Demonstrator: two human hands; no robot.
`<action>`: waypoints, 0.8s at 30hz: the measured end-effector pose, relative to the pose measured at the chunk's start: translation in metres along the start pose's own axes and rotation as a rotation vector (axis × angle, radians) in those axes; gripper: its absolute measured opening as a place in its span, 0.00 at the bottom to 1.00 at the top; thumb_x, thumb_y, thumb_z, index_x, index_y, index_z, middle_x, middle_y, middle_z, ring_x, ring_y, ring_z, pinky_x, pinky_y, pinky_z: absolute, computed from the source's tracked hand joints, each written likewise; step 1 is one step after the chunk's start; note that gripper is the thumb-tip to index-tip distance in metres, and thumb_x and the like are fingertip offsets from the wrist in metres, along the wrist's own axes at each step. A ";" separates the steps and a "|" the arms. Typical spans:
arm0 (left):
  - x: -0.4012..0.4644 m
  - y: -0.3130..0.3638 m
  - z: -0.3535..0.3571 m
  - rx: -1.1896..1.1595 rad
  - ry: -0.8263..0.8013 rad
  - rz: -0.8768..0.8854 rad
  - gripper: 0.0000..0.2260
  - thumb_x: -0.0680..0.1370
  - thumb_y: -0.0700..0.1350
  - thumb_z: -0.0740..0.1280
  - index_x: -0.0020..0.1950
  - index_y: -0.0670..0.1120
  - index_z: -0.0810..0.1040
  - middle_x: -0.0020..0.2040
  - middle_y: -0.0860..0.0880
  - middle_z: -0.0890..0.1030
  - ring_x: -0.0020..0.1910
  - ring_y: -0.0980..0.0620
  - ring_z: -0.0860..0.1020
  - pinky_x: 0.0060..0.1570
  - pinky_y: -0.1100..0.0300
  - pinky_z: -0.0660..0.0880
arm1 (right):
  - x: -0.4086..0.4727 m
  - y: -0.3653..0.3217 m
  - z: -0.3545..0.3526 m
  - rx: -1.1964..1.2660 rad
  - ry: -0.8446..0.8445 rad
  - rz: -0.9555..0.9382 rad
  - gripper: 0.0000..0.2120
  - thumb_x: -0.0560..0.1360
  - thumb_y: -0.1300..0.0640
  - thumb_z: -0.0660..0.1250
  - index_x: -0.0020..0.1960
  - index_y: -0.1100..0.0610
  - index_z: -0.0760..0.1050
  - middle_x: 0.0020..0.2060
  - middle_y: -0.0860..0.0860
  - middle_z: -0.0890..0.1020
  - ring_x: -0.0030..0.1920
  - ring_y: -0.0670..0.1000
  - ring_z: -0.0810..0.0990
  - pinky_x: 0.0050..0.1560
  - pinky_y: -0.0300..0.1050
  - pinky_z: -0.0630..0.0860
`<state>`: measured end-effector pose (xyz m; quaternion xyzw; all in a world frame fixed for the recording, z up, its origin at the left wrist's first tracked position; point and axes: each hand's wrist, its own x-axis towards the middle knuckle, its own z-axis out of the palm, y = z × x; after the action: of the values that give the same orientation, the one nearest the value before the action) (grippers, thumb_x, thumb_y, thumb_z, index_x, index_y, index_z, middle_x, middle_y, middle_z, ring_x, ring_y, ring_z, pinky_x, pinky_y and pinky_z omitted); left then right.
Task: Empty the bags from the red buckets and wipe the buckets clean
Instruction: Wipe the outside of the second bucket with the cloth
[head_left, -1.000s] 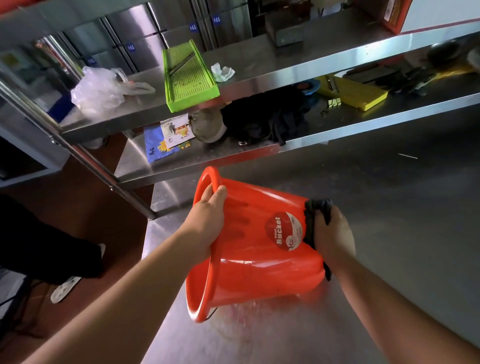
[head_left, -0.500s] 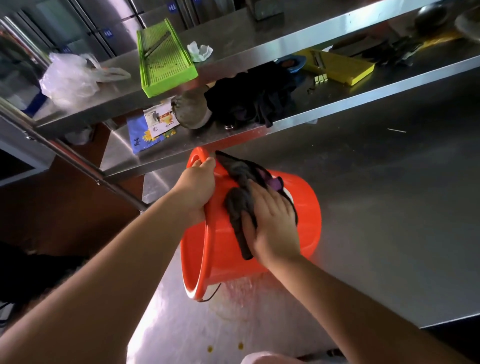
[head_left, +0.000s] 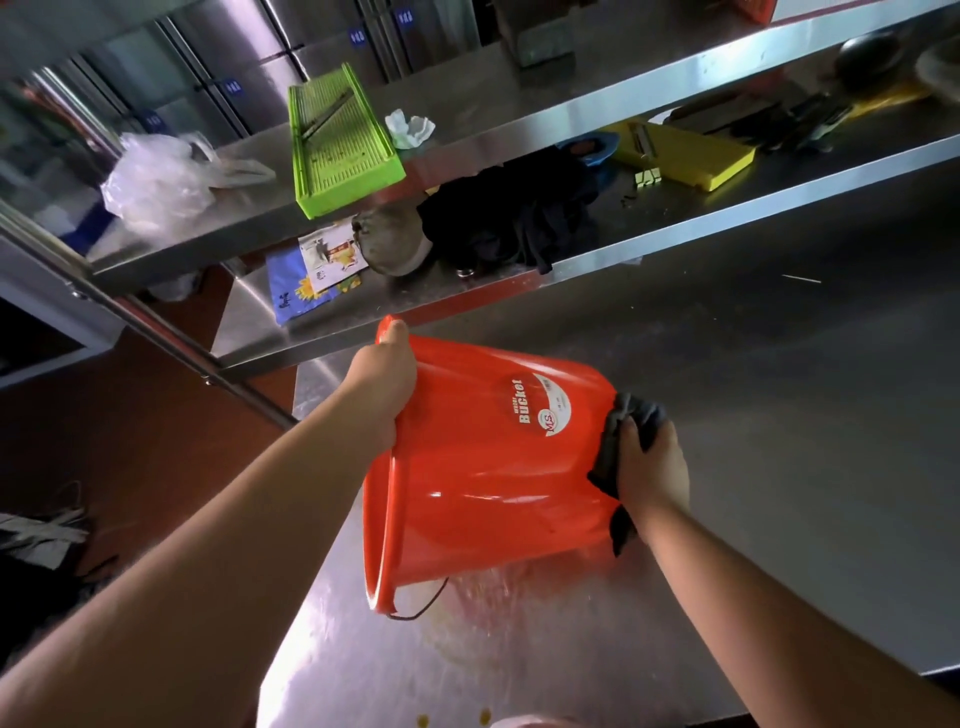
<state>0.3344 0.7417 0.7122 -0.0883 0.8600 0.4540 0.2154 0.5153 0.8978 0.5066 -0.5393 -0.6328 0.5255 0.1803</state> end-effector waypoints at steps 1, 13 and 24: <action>0.001 0.001 -0.003 -0.050 -0.031 -0.016 0.26 0.82 0.65 0.60 0.64 0.44 0.78 0.55 0.43 0.83 0.55 0.40 0.83 0.61 0.46 0.79 | 0.001 -0.002 0.001 -0.009 -0.003 0.016 0.20 0.77 0.41 0.59 0.63 0.51 0.72 0.59 0.56 0.81 0.59 0.60 0.79 0.52 0.48 0.70; -0.029 -0.031 -0.007 -0.176 -0.200 0.126 0.10 0.79 0.62 0.62 0.54 0.75 0.80 0.50 0.48 0.87 0.45 0.45 0.88 0.47 0.41 0.85 | 0.009 -0.025 0.004 -0.081 -0.069 -0.052 0.16 0.79 0.45 0.58 0.60 0.53 0.74 0.57 0.57 0.81 0.58 0.61 0.78 0.55 0.50 0.73; -0.011 -0.004 0.012 -0.199 -0.114 0.056 0.15 0.84 0.55 0.64 0.59 0.45 0.80 0.34 0.48 0.86 0.26 0.51 0.83 0.22 0.62 0.75 | -0.130 -0.090 0.053 -0.109 -0.088 -0.897 0.26 0.80 0.49 0.59 0.77 0.51 0.65 0.75 0.46 0.69 0.75 0.51 0.66 0.74 0.46 0.61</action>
<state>0.3485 0.7485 0.7084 -0.0591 0.7991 0.5474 0.2414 0.4744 0.7718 0.6073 -0.1977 -0.8378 0.3837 0.3343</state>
